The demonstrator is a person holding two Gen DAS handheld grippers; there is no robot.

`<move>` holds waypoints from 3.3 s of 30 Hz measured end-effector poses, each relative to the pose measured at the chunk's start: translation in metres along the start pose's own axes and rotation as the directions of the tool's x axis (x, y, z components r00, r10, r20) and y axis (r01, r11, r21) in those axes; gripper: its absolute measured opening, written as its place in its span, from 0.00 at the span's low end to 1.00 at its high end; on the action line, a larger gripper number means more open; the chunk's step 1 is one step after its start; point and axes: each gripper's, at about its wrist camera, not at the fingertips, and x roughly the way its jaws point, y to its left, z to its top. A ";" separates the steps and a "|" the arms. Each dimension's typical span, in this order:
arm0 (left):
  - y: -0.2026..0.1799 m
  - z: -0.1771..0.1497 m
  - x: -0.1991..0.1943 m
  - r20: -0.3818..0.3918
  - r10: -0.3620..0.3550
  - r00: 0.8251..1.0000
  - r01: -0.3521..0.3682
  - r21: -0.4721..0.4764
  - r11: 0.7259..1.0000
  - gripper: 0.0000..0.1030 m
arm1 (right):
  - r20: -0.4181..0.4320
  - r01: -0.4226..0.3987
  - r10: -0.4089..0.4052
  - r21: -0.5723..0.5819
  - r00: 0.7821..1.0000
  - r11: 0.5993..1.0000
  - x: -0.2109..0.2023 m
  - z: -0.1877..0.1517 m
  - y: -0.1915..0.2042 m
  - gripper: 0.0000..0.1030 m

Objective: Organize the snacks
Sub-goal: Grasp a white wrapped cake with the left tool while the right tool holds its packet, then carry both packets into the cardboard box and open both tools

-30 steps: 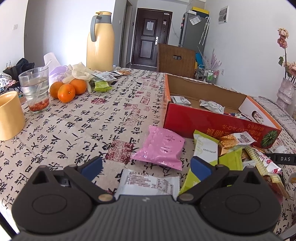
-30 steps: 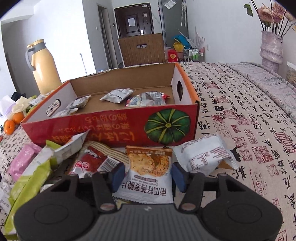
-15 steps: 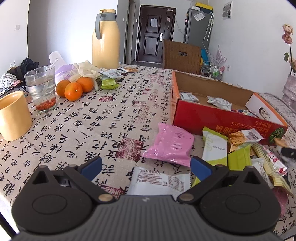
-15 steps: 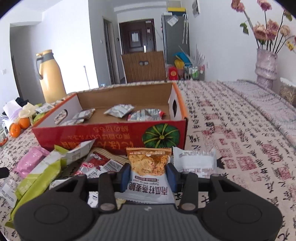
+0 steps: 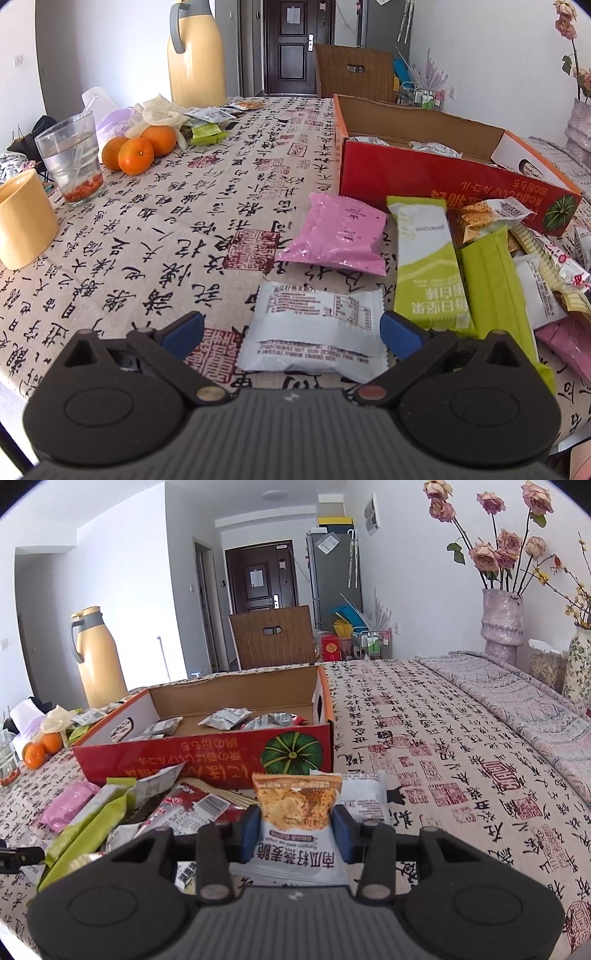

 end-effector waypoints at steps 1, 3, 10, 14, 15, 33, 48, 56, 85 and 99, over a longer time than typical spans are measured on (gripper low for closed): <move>-0.001 -0.001 0.002 -0.008 -0.001 1.000 0.001 0.000 1.000 1.00 | -0.001 -0.001 0.001 0.002 1.000 1.000 0.000 -0.001 0.000 0.40; -0.002 -0.003 0.004 -0.018 -0.003 1.000 0.003 0.001 1.000 1.00 | -0.003 -0.003 0.003 0.004 1.000 1.000 -0.001 -0.003 0.000 0.40; -0.003 -0.003 0.007 -0.011 0.007 1.000 -0.007 -0.007 1.000 1.00 | -0.007 -0.005 0.005 0.010 1.000 1.000 0.000 -0.005 0.000 0.40; -0.005 -0.003 0.005 -0.010 -0.001 1.000 0.001 -0.008 1.000 1.00 | -0.008 -0.003 0.003 0.012 1.000 1.000 0.000 -0.005 0.000 0.40; -0.005 -0.003 0.005 -0.010 -0.003 1.000 0.003 -0.009 1.000 1.00 | -0.008 -0.003 0.003 0.012 1.000 1.000 0.000 -0.005 0.000 0.40; -0.016 -0.004 0.002 0.010 -0.008 1.000 0.008 0.010 1.000 1.00 | -0.023 -0.003 0.003 0.018 1.000 1.000 0.006 -0.009 -0.001 0.40; -0.014 -0.007 -0.007 0.047 -0.054 0.997 0.054 -0.002 0.999 0.65 | -0.028 -0.007 0.007 0.017 1.000 1.000 0.008 -0.011 0.000 0.40; -0.011 -0.008 -0.014 0.071 -0.073 0.995 0.074 -0.001 0.997 0.51 | -0.023 -0.008 0.009 0.017 1.000 1.000 0.005 -0.011 0.001 0.40; -0.034 0.061 -0.033 0.254 -0.121 0.959 0.113 0.048 0.992 0.51 | 0.074 -0.065 0.071 -0.082 0.995 0.995 0.016 0.034 0.030 0.40; -0.076 0.129 0.011 0.290 -0.153 0.945 0.129 0.101 0.987 0.51 | 0.098 -0.106 0.122 -0.161 0.988 0.981 0.075 0.088 0.054 0.40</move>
